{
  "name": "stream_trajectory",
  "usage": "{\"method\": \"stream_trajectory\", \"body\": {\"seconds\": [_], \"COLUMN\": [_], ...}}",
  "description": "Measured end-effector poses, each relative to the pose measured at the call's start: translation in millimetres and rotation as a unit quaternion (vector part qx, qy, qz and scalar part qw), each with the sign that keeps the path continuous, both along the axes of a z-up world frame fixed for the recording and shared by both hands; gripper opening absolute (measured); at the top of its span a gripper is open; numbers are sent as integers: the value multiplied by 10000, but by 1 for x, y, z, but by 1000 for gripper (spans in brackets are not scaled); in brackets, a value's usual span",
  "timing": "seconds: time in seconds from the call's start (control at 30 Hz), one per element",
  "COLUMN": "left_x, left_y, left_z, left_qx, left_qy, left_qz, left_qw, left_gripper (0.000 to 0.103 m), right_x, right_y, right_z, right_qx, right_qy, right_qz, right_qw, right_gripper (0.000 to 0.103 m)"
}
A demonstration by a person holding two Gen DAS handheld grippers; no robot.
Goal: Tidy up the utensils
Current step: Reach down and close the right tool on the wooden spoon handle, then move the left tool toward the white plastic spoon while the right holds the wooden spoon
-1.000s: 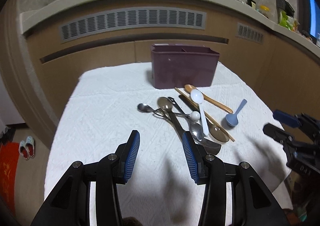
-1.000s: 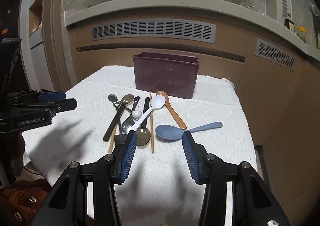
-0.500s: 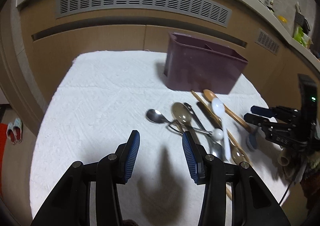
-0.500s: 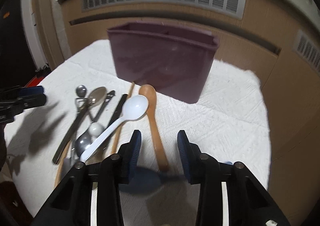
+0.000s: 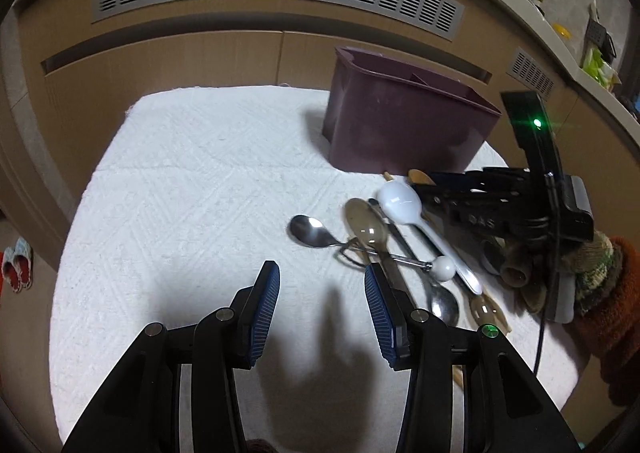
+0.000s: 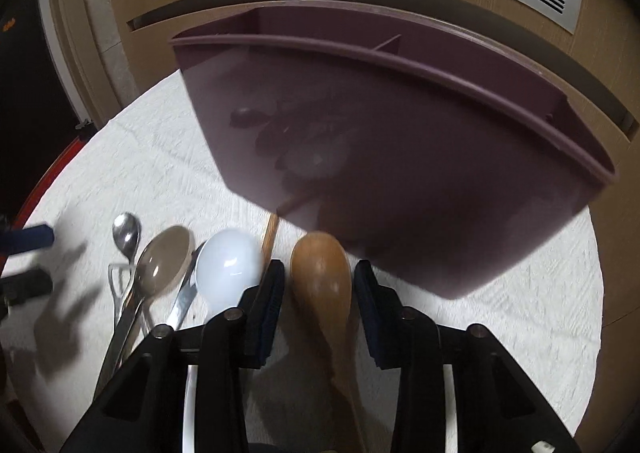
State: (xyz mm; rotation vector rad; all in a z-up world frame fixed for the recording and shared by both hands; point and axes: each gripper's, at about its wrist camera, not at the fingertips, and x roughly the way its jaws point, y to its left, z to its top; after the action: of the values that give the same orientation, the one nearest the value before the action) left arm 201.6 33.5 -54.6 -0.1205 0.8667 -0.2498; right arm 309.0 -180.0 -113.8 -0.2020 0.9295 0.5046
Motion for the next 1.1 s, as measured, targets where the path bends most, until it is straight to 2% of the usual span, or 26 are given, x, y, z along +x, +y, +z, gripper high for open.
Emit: {"method": "stream_trajectory", "body": {"seconds": [0.1,0.2,0.4,0.47,0.57,0.63,0.7,0.9,0.97,1.1], "left_x": [4,12,41,48,49,46,44,42,46,64], "left_y": [-9,-18,-55,-70,-92,-108,-119,-111,-100,-79], "left_z": [2,2,3,0,-6,-10,-15,-15,-16,-16], "left_qx": [-33,-92,-588,-590,-257,372,906,1522,1531,810], "left_qy": [6,97,499,666,729,501,320,21,93,526], "left_qz": [-40,-42,-267,-242,-292,-339,-354,-425,-369,-232], "left_qw": [10000,9999,9967,9957,9966,9975,9947,9874,9875,9951], "left_gripper": [45,45,45,45,45,45,45,45,45,44], "right_x": [-4,-17,-48,-55,-65,-68,-70,-80,-81,-80], "right_y": [-8,-34,-76,-87,-99,-109,-111,-118,-119,-120], "right_z": [7,18,27,31,35,35,35,33,31,24], "right_qx": [82,321,468,507,638,794,888,1009,1093,1175], "right_qy": [-58,-112,-365,-486,-610,-636,-710,-929,-902,-786], "right_qz": [-161,-465,-967,-1101,-1288,-1393,-1503,-1569,-1567,-1586], "right_qw": [9998,9983,9935,9914,9877,9850,9821,9780,9774,9772], "right_gripper": [28,28,28,28,28,28,28,28,28,28]}}
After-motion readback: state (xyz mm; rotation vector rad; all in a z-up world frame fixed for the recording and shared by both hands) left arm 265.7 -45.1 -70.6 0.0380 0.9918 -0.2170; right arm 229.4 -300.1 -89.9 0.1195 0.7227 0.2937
